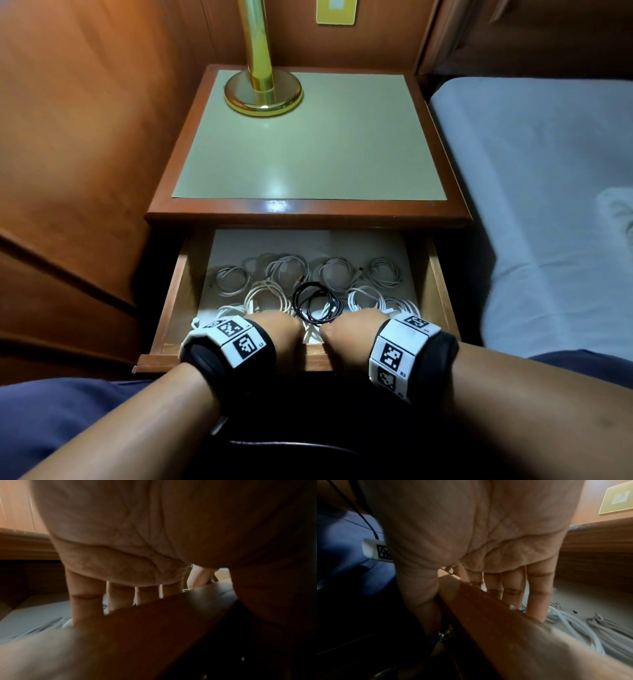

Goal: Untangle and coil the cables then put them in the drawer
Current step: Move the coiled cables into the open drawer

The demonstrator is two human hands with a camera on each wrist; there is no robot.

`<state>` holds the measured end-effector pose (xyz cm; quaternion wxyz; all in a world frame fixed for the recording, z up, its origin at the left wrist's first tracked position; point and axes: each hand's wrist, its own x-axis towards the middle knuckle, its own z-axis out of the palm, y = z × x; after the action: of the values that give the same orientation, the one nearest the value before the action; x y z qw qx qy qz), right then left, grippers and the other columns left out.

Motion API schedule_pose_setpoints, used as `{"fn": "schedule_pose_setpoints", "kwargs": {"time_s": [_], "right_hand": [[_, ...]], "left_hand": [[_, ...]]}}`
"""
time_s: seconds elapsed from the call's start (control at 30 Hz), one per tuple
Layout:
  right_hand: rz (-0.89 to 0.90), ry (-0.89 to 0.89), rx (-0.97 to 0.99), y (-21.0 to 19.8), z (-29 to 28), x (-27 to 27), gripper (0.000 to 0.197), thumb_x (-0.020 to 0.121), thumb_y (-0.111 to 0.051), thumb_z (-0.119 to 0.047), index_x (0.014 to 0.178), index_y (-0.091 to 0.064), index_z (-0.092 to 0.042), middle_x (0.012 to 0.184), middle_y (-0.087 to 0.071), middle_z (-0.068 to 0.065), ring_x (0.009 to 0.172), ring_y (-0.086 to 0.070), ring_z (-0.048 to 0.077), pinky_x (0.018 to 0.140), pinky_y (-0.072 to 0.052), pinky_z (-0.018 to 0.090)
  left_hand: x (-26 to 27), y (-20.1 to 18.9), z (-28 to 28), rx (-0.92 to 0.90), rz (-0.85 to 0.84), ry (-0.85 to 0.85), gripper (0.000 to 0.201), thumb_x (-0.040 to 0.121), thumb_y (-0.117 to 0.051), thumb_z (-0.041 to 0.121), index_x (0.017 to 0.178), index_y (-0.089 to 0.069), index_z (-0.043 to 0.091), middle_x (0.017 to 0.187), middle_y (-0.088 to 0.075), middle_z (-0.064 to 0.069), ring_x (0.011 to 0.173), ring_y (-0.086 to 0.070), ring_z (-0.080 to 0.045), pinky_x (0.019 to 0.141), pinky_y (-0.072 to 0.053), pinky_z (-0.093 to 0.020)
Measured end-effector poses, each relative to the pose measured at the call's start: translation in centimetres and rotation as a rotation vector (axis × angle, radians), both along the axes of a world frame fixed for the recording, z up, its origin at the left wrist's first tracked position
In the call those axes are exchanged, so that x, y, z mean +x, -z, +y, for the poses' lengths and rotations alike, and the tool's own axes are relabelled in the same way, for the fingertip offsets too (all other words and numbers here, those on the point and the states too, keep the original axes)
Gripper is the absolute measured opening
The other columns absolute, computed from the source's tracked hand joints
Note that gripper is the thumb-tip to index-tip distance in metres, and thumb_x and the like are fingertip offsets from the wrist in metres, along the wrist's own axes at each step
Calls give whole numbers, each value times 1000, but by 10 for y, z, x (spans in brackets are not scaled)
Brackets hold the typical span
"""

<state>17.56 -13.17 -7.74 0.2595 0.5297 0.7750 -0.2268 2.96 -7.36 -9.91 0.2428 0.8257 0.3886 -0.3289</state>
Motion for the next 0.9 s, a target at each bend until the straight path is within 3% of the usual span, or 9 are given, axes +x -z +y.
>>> {"fn": "schedule_pose_setpoints", "kwargs": {"time_s": [0.13, 0.3, 0.43, 0.67, 0.9], "right_hand": [[-15, -4, 17, 6, -3, -1, 30, 95, -55, -28, 122, -58, -14, 116, -67, 8, 107, -64, 30, 72, -40, 34], [-26, -5, 31, 9, -5, -5, 32, 101, -45, -23, 129, -55, -13, 123, -65, 11, 112, -63, 31, 76, -43, 36], [-29, -23, 28, 6, -6, -6, 29, 100, -47, -22, 126, -56, -13, 120, -66, 10, 110, -64, 31, 73, -41, 36], [-33, -28, 25, 5, -7, -5, 30, 100, -47, -24, 127, -56, -15, 123, -65, 10, 113, -62, 30, 75, -38, 35], [-24, -48, 45, 2, -7, -5, 29, 100, -47, -22, 126, -58, -14, 121, -65, 11, 111, -63, 31, 73, -40, 36]], "left_hand": [[1, 3, -3, 40, 3, 46, 31, 80, -68, 40, 104, -71, 22, 99, -71, -4, 94, -67, -26, 77, -54, -32], [2, 3, -6, 65, 15, 67, 29, 77, -64, 37, 102, -70, 22, 93, -71, -2, 88, -68, -26, 70, -53, -31], [1, 2, -5, 88, -14, 89, 26, 73, -65, 40, 97, -69, 30, 90, -70, 2, 86, -68, -25, 69, -51, -28], [0, 0, -5, 114, -29, 111, 23, 78, -67, 40, 100, -69, 37, 98, -70, 5, 93, -67, -23, 69, -44, -26], [-1, -1, -4, 101, -36, 107, 24, 75, -68, 39, 99, -70, 35, 96, -71, 2, 92, -68, -25, 72, -49, -28]]}}
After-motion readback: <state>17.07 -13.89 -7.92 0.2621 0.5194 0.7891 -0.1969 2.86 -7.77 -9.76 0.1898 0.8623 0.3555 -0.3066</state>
